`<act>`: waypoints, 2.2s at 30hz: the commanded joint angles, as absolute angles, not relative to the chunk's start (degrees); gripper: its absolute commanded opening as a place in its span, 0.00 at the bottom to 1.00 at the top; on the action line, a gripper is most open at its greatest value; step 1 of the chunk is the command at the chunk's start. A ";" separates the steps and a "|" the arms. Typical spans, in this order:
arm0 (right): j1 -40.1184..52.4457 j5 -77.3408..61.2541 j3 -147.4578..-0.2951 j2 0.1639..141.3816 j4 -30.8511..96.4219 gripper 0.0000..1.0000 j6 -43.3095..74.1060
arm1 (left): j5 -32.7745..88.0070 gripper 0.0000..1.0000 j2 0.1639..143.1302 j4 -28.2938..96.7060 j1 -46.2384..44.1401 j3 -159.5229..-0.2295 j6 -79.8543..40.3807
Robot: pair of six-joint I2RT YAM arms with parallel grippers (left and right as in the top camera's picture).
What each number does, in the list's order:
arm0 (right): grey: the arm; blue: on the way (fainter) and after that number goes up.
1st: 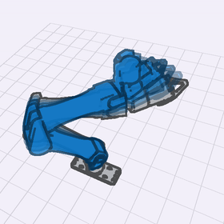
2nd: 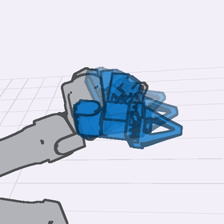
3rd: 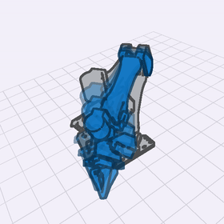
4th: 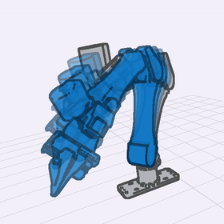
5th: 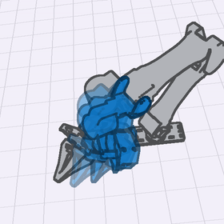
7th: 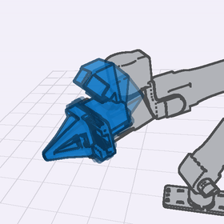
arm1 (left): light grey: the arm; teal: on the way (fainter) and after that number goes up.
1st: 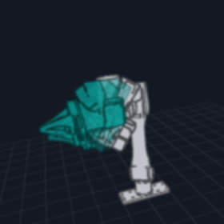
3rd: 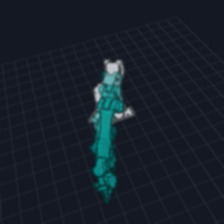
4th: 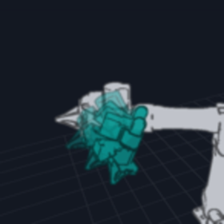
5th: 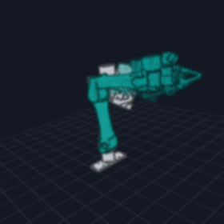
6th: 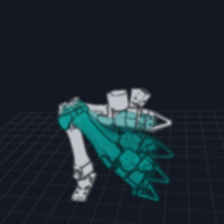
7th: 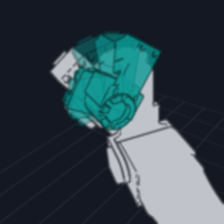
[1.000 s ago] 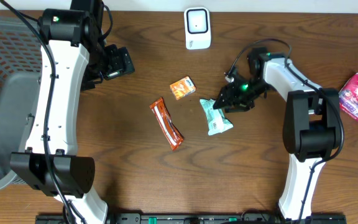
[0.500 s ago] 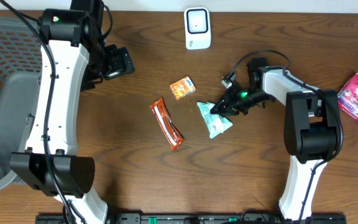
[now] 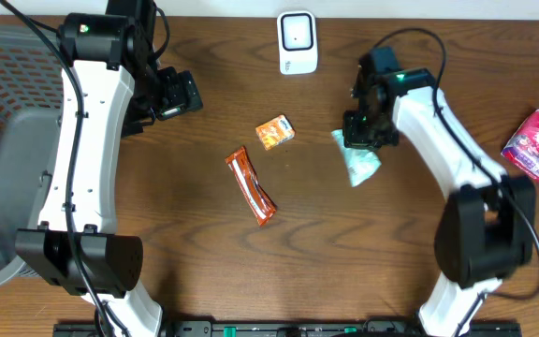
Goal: Scan the item barcode
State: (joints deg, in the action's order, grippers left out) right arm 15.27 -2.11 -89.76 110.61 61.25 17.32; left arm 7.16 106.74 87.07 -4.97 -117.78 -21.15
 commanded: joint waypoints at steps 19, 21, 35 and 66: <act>33.89 49.25 -84.73 123.02 62.06 0.26 43.03 | 6.81 0.98 107.22 87.35 -4.78 -117.89 -21.26; 35.40 48.93 -85.17 122.83 61.91 0.47 43.00 | 6.81 0.98 107.22 87.35 -4.78 -117.89 -21.26; 31.53 32.29 -109.36 122.37 75.29 0.66 30.63 | 6.81 0.98 107.22 87.35 -4.78 -117.89 -21.26; 17.26 -3.81 -86.39 122.43 64.14 0.56 5.91 | 6.81 0.98 107.22 87.35 -4.78 -117.89 -21.26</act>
State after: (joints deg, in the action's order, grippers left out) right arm 16.43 -2.72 -88.14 122.96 65.17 3.66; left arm 7.14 106.74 87.05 -4.97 -117.78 -21.15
